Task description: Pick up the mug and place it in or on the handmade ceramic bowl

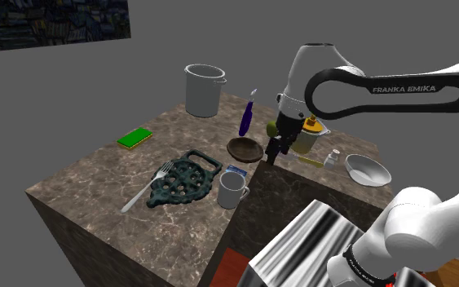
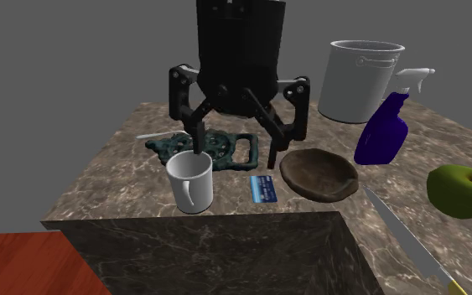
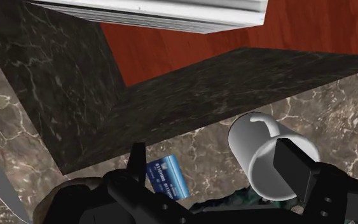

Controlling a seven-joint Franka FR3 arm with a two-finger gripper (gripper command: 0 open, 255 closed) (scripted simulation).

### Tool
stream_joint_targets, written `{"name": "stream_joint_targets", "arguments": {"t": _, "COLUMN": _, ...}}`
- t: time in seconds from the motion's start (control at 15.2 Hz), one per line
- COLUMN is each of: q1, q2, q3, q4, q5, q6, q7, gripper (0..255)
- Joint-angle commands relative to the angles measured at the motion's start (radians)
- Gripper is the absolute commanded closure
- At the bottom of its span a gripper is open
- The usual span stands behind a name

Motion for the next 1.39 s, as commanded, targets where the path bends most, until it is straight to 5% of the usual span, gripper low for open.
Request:
{"name": "stream_joint_targets", "arguments": {"t": 0.0, "q1": 0.012, "q2": 0.045, "q3": 0.02, "q4": -0.006, "q5": 0.015, "q6": 0.063, "q7": 0.014, "gripper": 0}}
{"name": "stream_joint_targets", "arguments": {"t": 0.53, "q1": 0.043, "q2": 0.317, "q3": 0.093, "q4": 0.056, "q5": 0.03, "q6": 0.307, "q7": 0.064, "gripper": 0}}
{"name": "stream_joint_targets", "arguments": {"t": 1.32, "q1": 0.046, "q2": 0.389, "q3": 0.104, "q4": 0.013, "q5": 0.024, "q6": 0.424, "q7": 0.072, "gripper": 0}}
